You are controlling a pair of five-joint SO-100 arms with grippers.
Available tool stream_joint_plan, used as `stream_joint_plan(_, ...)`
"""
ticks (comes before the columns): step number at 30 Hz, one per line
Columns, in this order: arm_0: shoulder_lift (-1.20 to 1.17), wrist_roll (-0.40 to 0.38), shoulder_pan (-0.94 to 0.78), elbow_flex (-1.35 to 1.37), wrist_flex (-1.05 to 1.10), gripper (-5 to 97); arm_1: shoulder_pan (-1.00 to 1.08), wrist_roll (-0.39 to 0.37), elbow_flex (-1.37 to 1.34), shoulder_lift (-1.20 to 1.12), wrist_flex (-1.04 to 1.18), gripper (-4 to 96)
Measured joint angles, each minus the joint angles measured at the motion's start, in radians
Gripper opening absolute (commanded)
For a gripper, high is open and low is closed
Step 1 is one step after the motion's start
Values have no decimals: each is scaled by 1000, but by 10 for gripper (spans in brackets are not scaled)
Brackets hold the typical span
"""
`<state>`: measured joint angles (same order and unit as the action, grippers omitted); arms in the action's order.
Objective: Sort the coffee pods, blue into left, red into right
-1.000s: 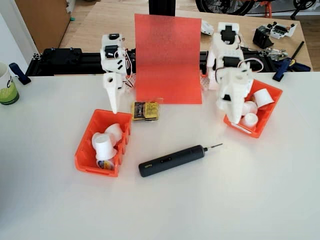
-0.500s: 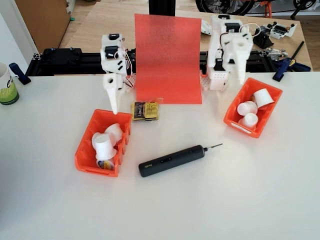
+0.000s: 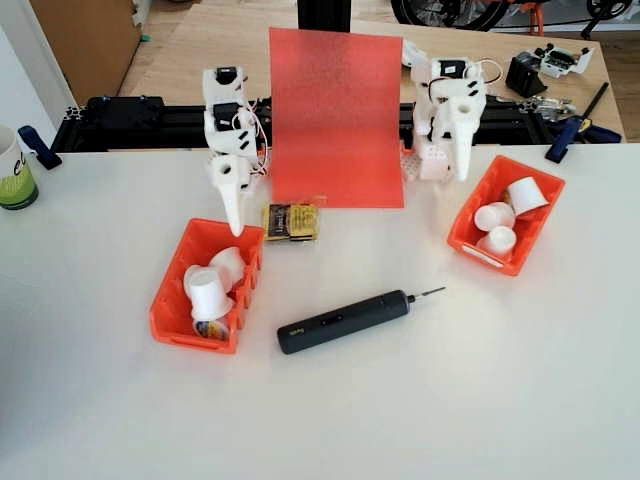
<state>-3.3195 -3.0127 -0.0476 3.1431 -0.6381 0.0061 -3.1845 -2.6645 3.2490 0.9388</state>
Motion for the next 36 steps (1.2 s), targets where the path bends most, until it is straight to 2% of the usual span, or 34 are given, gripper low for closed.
stream_joint_plan(9,-8,-9,-12,-6,-249,-53,0,-28,-91,0,430,-26)
stream_joint_plan(12,-2,0,-5,9,-374,-49,0,-25,-204,0,437,-26)
stream_joint_plan(15,9,-8,-5,9,-397,-53,0,-20,-365,0,311,-25)
stream_joint_plan(18,6,11,-12,9,-285,-53,14,-8,-426,0,143,-25)
stream_joint_plan(20,8,18,-15,9,-192,-53,17,-3,-413,0,158,-25)
stream_joint_plan(28,8,6,0,11,-28,-53,17,-12,-144,0,520,-25)
stream_joint_plan(36,8,3,0,8,239,-53,20,-29,41,0,612,-25)
